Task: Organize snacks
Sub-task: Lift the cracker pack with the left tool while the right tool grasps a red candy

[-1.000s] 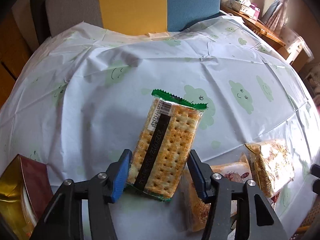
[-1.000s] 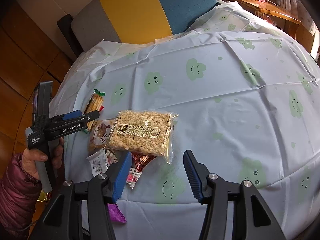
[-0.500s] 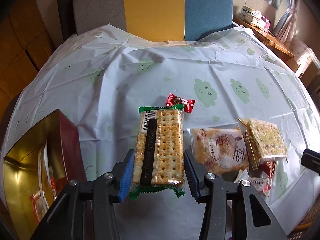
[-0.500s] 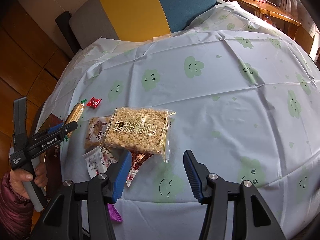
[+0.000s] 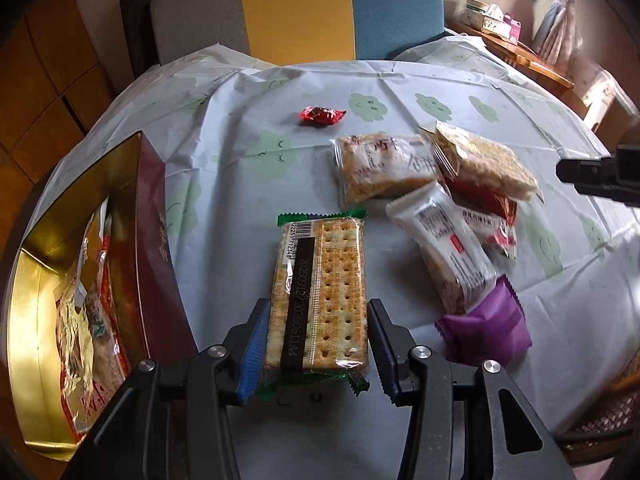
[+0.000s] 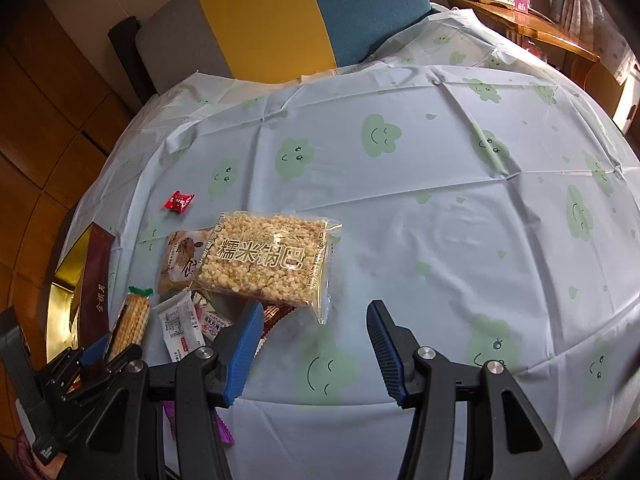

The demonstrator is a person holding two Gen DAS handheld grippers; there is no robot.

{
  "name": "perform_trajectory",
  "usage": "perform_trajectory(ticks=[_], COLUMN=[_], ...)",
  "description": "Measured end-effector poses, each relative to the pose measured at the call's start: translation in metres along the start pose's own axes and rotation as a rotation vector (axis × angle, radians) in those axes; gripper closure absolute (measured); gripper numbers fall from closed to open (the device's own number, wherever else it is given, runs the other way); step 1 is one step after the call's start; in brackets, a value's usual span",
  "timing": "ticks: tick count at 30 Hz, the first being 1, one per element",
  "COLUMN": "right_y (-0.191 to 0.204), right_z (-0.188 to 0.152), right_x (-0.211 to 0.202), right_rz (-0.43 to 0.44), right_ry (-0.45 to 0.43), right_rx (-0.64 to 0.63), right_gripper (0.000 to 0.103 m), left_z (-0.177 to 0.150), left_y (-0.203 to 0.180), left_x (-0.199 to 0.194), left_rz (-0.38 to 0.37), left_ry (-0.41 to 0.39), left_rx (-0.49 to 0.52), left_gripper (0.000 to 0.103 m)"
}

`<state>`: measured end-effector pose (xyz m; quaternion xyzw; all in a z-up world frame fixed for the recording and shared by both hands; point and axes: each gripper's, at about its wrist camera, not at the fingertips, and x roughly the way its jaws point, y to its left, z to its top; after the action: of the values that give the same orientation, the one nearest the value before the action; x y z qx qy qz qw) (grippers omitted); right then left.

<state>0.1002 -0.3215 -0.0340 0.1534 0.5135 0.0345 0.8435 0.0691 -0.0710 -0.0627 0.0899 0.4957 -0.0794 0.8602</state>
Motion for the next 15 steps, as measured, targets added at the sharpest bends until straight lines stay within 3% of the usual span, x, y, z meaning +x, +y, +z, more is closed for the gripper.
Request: perform_trajectory(ticks=[2,5,8,15], right_y=[0.003,0.008,0.019,0.082], right_z=[0.0,-0.002,-0.004,0.007], right_x=[0.0,0.0,-0.002,0.001], right_rz=[0.001,-0.003,0.047,0.143], right_ry=[-0.002,-0.005,0.0,0.029], right_rx=[-0.014,-0.042,-0.079,-0.298], right_gripper=[0.049,0.049,0.049,0.051], left_z=[-0.012,-0.023,-0.025,-0.03], left_y=[-0.005,-0.009,-0.004,0.0], left_x=[0.003,0.0,0.0,-0.001], left_rz=[-0.001,0.016,-0.015,-0.053], left_ry=[-0.007,-0.081,-0.096,-0.139], left_rx=[0.03,0.057,0.054,0.049], left_gripper=[0.055,0.055,0.055,0.055])
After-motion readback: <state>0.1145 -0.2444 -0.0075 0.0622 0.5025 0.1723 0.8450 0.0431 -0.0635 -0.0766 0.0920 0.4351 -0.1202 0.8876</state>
